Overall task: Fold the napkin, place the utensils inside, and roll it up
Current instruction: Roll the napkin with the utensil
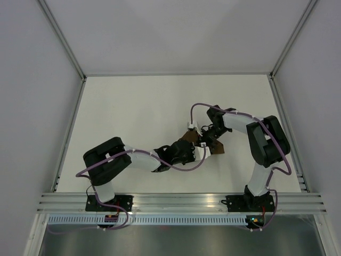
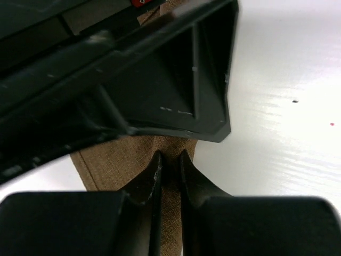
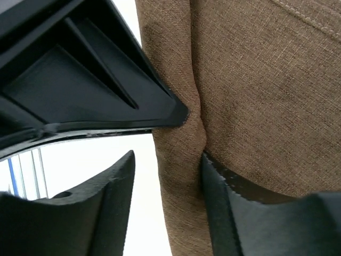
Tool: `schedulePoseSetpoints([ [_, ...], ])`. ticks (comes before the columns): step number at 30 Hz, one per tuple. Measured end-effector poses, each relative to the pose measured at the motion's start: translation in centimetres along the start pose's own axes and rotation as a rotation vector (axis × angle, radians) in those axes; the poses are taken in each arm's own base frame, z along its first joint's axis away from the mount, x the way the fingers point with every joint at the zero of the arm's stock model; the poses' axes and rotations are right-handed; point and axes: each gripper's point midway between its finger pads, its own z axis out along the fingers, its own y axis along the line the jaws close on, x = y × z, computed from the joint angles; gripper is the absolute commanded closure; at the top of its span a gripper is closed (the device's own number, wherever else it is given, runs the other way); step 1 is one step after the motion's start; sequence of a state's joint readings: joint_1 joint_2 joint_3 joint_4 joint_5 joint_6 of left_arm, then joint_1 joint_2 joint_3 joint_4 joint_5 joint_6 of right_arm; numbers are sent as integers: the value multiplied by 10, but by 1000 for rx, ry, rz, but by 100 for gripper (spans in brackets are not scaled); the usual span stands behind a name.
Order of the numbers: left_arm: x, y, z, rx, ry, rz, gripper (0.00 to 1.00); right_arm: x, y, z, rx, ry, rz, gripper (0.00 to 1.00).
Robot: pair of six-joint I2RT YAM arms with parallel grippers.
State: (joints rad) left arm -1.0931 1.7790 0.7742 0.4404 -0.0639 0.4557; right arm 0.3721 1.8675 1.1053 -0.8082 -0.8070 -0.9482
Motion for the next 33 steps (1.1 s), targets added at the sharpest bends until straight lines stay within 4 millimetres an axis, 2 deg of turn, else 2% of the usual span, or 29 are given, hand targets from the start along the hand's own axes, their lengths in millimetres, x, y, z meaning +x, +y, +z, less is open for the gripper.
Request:
schedulePoseSetpoints([
  [5,-6,-5,2,88,-19,-77,98,5,4,-6,21,33,43,36],
  [8,-9,-11,3,144,-21,-114,98,5,-2,-15,71,37,66,35],
  [15,-13,-19,6,252,-21,-197,98,-15,-22,-62,272,-84,69,33],
  [19,-14,-18,8,308,-11,-261,98,-29,-25,-93,389,-176,48,32],
  [27,-13,-16,14,426,25,-417,98,-44,-7,-144,537,-321,-4,31],
  [29,-13,-16,16,462,35,-460,98,-40,2,-145,559,-331,-32,28],
  [33,-13,-15,20,536,55,-542,98,-21,27,-131,575,-327,-89,28],
])
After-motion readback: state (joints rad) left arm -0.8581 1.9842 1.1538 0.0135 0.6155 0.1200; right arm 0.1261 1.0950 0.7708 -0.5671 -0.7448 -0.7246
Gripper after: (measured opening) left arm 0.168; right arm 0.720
